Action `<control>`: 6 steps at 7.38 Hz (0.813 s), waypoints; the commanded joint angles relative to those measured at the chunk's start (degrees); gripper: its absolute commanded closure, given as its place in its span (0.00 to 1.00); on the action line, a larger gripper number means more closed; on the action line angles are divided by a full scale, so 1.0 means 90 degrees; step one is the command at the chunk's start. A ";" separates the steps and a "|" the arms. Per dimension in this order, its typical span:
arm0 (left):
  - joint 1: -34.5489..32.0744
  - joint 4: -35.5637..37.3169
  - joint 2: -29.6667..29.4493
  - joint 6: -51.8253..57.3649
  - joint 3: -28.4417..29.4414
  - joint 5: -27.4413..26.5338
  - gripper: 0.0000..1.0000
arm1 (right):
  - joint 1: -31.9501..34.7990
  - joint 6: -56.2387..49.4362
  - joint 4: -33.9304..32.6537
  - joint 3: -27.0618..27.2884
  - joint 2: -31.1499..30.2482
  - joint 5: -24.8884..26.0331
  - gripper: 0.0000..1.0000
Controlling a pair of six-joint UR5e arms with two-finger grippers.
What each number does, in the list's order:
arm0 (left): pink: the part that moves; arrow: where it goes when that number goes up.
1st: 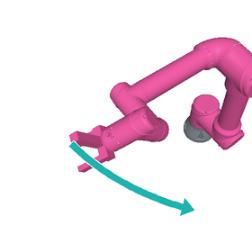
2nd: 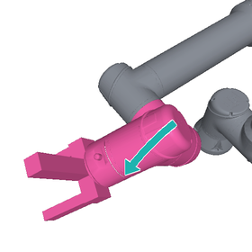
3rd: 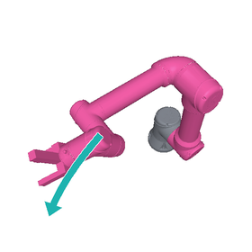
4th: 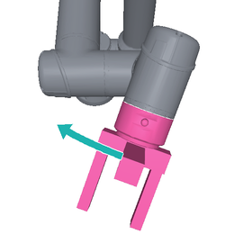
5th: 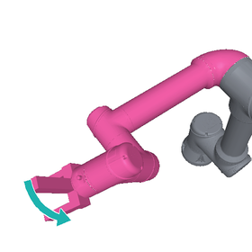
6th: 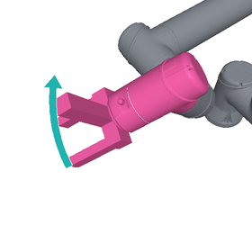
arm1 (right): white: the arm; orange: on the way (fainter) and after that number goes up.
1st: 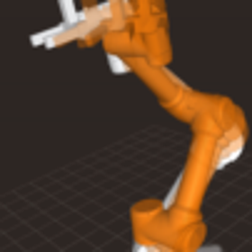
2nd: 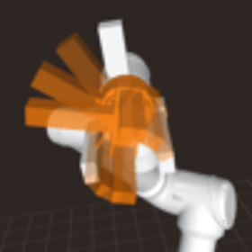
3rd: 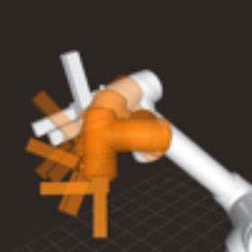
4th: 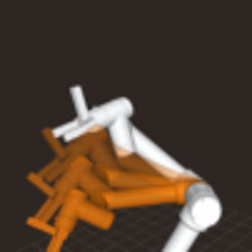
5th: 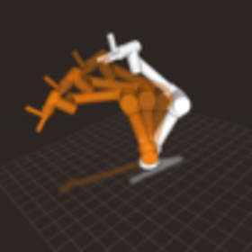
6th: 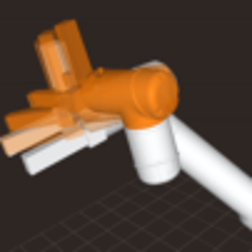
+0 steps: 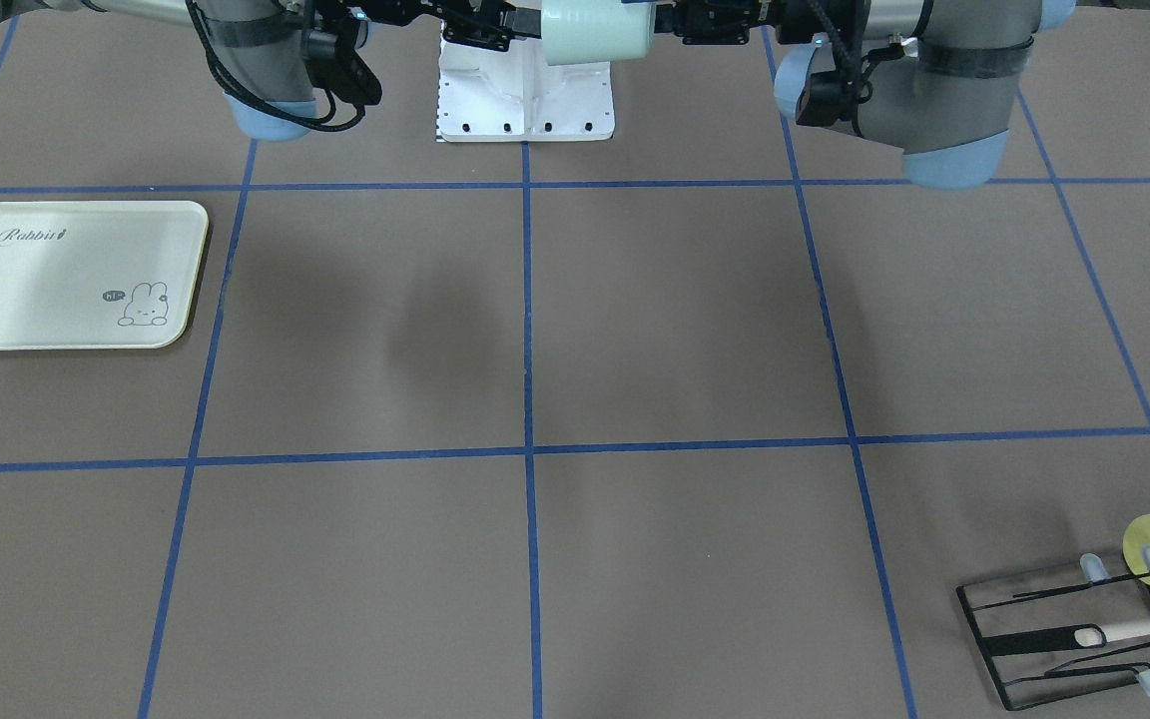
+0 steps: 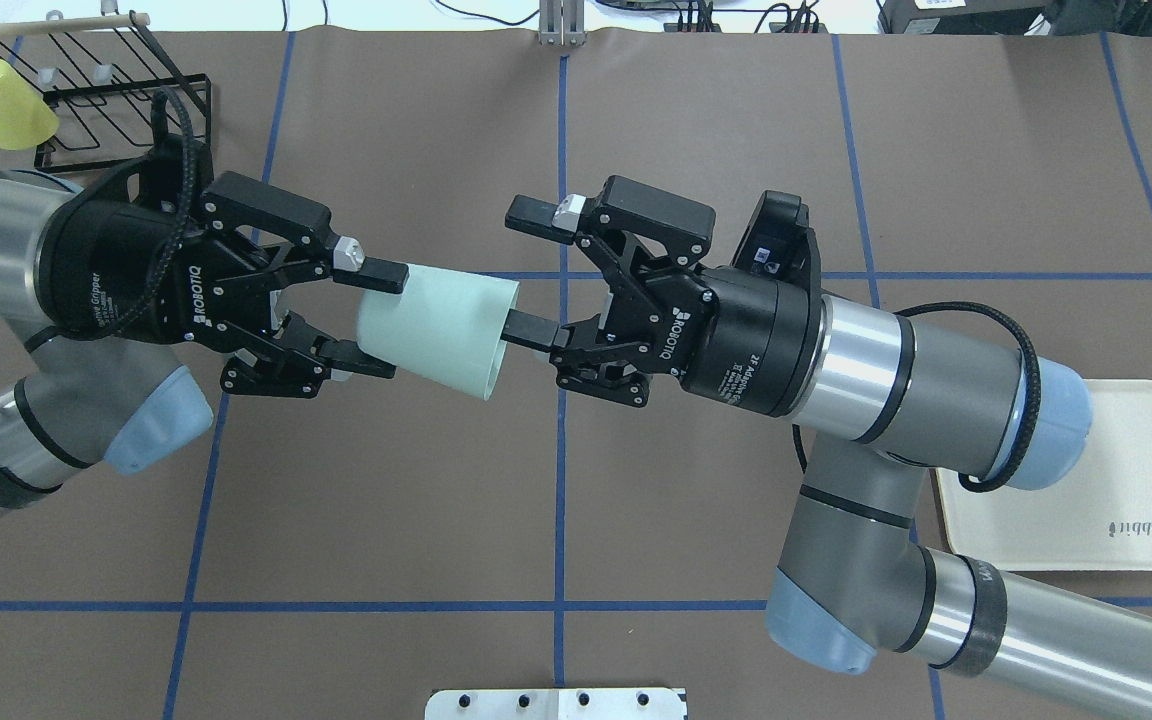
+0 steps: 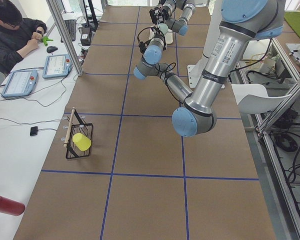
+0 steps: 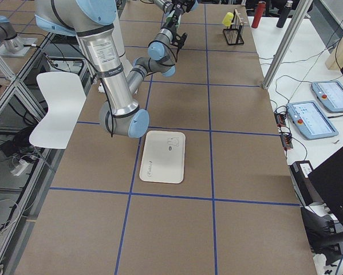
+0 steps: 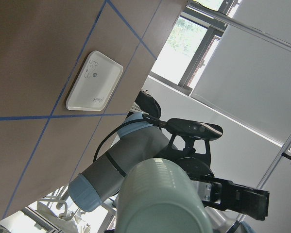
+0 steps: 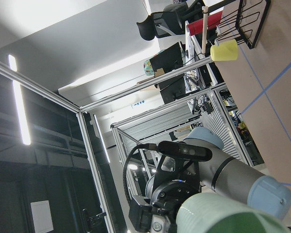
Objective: Left arm grabs green cup and hands to right arm on tray
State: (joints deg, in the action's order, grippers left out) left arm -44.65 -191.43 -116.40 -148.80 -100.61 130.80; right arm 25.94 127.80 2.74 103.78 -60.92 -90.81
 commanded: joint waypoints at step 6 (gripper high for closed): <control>0.0000 0.0000 0.0004 0.0010 0.0017 0.0017 1.00 | -0.0011 -0.0479 -0.0187 0.0041 -0.0008 -0.0242 0.45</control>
State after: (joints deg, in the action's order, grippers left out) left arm -44.65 -191.43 -116.37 -148.72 -100.47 130.89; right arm 25.84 123.84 1.47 103.99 -60.96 -92.56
